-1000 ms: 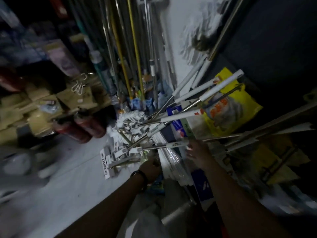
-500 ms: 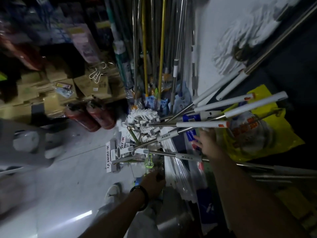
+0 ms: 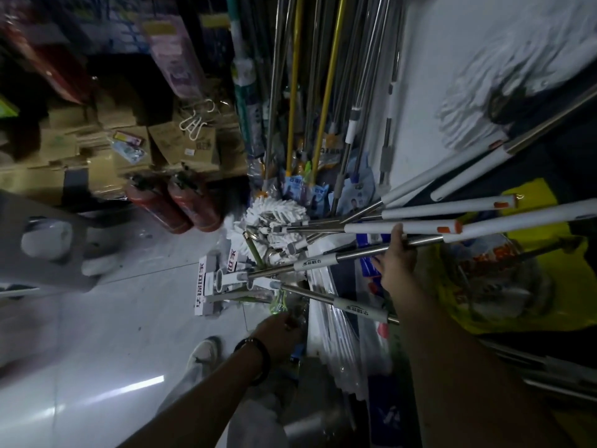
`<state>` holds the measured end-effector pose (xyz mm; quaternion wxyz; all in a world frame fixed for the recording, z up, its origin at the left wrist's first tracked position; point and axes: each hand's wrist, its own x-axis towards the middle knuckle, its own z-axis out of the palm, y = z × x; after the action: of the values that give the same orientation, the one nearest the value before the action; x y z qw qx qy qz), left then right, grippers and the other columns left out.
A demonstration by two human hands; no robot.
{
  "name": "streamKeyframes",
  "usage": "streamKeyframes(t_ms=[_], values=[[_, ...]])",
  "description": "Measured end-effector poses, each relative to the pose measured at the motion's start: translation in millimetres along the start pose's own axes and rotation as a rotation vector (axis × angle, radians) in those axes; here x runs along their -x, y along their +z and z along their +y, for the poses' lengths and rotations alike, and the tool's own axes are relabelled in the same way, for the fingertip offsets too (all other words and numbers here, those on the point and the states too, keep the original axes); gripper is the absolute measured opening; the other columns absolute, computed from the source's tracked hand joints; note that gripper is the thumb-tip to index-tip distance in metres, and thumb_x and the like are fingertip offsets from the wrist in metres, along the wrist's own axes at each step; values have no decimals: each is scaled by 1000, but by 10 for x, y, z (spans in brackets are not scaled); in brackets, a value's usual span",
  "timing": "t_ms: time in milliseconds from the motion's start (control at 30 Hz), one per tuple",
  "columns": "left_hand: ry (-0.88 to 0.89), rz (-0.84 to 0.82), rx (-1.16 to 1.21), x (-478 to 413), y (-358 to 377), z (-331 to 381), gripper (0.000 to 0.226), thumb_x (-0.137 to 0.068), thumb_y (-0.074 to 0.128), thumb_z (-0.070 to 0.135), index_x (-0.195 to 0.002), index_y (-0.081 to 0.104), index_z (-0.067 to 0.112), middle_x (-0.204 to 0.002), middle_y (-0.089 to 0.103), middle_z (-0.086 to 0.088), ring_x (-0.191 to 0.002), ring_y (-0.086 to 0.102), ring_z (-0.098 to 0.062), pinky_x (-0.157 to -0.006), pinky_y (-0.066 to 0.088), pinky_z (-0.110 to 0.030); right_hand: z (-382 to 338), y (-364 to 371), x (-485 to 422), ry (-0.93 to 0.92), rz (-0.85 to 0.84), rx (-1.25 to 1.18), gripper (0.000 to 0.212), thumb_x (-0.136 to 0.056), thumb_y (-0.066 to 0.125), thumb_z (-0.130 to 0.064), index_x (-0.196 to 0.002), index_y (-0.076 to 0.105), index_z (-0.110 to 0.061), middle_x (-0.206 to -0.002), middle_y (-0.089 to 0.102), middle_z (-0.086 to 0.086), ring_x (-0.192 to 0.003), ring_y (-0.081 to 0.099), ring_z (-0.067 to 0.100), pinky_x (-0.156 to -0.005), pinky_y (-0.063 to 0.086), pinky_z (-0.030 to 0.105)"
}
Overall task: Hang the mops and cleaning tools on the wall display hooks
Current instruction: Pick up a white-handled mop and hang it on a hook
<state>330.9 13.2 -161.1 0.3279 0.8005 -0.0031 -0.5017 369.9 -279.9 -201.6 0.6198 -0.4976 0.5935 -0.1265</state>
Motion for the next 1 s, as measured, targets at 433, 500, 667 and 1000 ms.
streamKeyframes(t_ms=[433,500,667,1000], values=[[64,52,78,-120,-181,392,12,-98,61,31,-104,64,21,-109,73,-12,-101,71,-33,-85,59,-41,365,622,839,177,-453,113,46,-88,79,-53,-114,76,-15,-117,77,5,-110,73,23,-95,63,47],[46,77,77,-127,-223,340,16,-97,61,31,-106,65,19,-112,73,-11,-103,70,-32,-86,60,-39,541,741,1005,191,-444,201,45,-86,82,-54,-109,75,-17,-112,78,7,-102,75,21,-90,63,44],[3,120,40,-58,-420,89,24,-99,57,29,-116,68,16,-117,70,-7,-101,66,-27,-81,53,-32,1304,995,995,235,-436,241,79,-57,93,-73,-113,78,-20,-117,78,17,-89,78,31,-75,66,44],[-217,134,362,32,-961,-715,33,-99,51,40,-114,63,13,-113,69,-14,-108,69,-36,-97,58,-48,1076,1204,2367,107,-302,162,45,-93,70,-63,-95,84,-20,-113,78,8,-101,76,29,-82,64,42]])
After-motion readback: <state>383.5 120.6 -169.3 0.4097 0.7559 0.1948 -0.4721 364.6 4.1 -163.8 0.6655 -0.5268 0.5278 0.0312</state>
